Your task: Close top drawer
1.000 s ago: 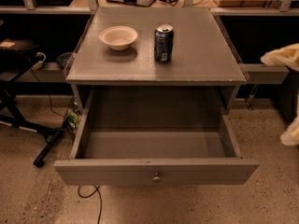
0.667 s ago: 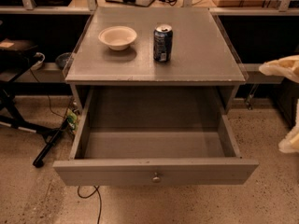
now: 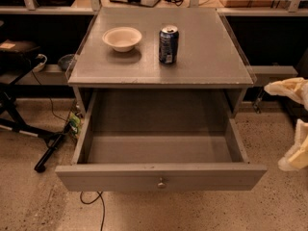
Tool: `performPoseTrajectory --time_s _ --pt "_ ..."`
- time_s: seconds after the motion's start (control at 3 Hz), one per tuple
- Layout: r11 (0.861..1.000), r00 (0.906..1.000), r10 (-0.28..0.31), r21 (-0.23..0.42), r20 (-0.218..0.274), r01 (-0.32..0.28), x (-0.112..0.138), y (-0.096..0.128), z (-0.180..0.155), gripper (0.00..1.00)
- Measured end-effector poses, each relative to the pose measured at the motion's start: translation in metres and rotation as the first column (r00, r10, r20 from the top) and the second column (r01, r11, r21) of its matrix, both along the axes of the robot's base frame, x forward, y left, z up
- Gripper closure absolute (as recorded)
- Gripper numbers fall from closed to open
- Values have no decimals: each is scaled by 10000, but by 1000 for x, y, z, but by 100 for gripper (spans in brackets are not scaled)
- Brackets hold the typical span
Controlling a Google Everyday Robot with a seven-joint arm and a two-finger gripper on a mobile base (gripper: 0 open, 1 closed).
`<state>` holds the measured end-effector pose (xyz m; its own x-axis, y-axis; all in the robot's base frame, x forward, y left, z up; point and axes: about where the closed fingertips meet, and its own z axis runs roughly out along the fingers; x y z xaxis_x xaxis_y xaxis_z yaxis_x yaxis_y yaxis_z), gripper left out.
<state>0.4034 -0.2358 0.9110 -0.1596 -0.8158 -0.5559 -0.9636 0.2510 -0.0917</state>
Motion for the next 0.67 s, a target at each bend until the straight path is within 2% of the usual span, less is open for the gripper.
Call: performPoseTrajectory --time_s 0.33,0.67 --pt "10000 10000 -3 2 -1 3 0 0 0 24" --pt "9991 9995 -317 268 -62 319 -2 -5 -15 54"
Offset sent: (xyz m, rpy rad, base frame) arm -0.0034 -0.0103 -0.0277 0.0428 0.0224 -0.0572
